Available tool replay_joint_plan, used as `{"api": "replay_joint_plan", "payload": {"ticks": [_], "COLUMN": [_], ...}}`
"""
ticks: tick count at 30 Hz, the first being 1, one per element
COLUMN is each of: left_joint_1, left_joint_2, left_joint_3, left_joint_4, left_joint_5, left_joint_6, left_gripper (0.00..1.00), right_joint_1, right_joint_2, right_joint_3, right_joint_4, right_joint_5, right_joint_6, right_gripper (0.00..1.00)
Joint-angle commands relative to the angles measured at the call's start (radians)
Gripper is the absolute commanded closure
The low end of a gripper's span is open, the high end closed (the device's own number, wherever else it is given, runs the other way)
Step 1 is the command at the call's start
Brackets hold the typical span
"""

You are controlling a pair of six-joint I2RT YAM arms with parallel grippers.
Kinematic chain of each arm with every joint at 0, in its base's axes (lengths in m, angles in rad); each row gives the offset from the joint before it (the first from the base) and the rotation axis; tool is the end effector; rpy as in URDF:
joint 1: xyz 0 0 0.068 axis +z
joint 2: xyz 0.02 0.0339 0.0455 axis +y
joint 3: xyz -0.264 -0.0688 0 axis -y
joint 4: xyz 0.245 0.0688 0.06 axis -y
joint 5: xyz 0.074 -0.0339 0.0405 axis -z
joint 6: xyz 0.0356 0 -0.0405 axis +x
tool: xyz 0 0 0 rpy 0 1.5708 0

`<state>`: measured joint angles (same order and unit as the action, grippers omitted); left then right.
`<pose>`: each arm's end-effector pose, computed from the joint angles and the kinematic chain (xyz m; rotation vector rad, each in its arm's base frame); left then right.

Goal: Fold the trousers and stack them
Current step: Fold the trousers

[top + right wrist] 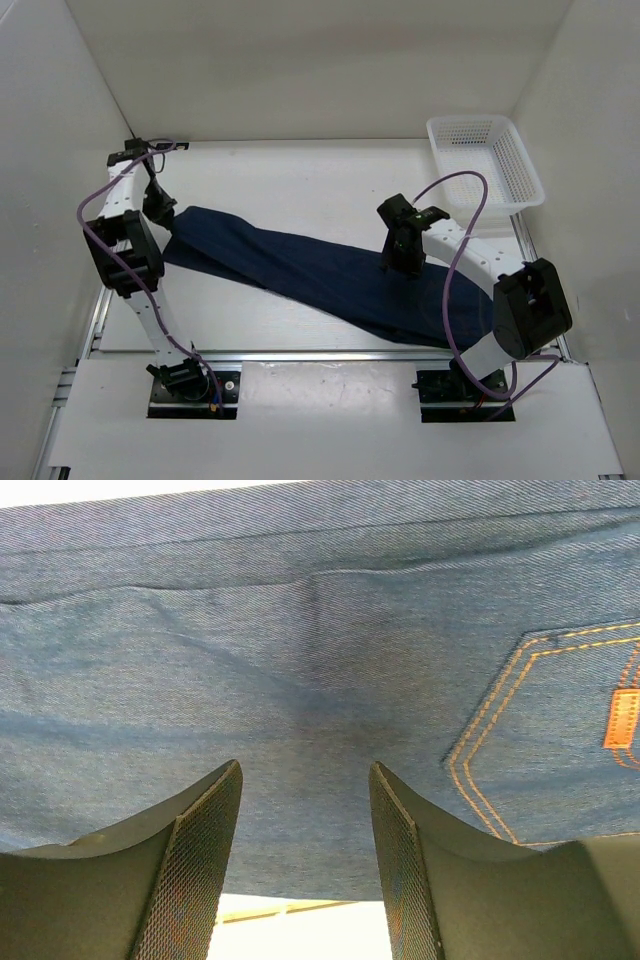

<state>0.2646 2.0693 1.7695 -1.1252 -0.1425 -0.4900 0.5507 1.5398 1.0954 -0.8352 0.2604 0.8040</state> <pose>0.3982 0.1131 0.2223 -1.1105 2.7602 0.1866 0.2519 0.1439 0.2224 0.4002 2.7246 -0.0279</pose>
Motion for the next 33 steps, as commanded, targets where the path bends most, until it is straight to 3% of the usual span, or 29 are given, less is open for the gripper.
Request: {"api": "replay_joint_plan", "payload": {"ticks": [1, 8, 12, 13, 15, 17, 18, 21, 22, 26, 27, 33], "left_joint_1": [0.013, 0.047, 0.076, 0.085, 0.085, 0.085, 0.085, 0.085, 0.085, 0.085, 0.085, 0.085], "left_joint_2": [-0.155, -0.186, -0.120, -0.120, -0.141, -0.175, -0.175, -0.137, -0.114, 0.023, 0.023, -0.027], "left_joint_3": [0.012, -0.123, -0.148, -0.139, -0.139, -0.130, -0.113, -0.078, -0.056, -0.027, -0.048, -0.214], "left_joint_4": [-0.014, 0.036, 0.041, 0.041, 0.041, 0.041, 0.041, 0.041, 0.050, 0.021, 0.033, 0.084], "left_joint_5": [-0.048, -0.077, -0.046, -0.046, -0.067, -0.080, -0.080, -0.046, -0.028, 0.116, 0.133, 0.078], "left_joint_6": [-0.010, -0.042, -0.032, -0.032, -0.032, -0.032, -0.032, -0.013, -0.001, 0.027, 0.037, -0.018], "left_gripper": [0.90, 0.88, 0.53, 0.52, 0.25, 0.18, 0.18, 0.32, 0.33, 0.12, 0.02, 0.00], "right_joint_1": [-0.001, -0.001, -0.001, -0.001, -0.001, -0.001, -0.001, -0.001, -0.001, -0.001, -0.001, -0.001], "right_joint_2": [-0.041, -0.079, -0.118, -0.118, -0.139, -0.148, -0.149, -0.149, -0.149, -0.149, -0.159, -0.159], "right_joint_3": [-0.014, -0.041, -0.061, -0.062, -0.071, -0.071, -0.080, -0.080, -0.080, -0.069, -0.069, -0.069], "right_joint_4": [0.011, 0.011, 0.011, 0.011, 0.002, 0.002, 0.002, 0.002, 0.002, 0.002, 0.002, -0.007], "right_joint_5": [-0.007, -0.007, -0.007, -0.007, 0.002, 0.002, 0.002, 0.002, 0.002, 0.002, 0.002, 0.002], "right_joint_6": [0.001, 0.001, 0.001, 0.001, 0.011, 0.011, 0.011, 0.020, 0.020, 0.029, 0.029, 0.029], "right_gripper": [0.41, 0.41, 0.41, 0.41, 0.41, 0.41, 0.41, 0.41, 0.41, 0.41, 0.41, 0.41]}}
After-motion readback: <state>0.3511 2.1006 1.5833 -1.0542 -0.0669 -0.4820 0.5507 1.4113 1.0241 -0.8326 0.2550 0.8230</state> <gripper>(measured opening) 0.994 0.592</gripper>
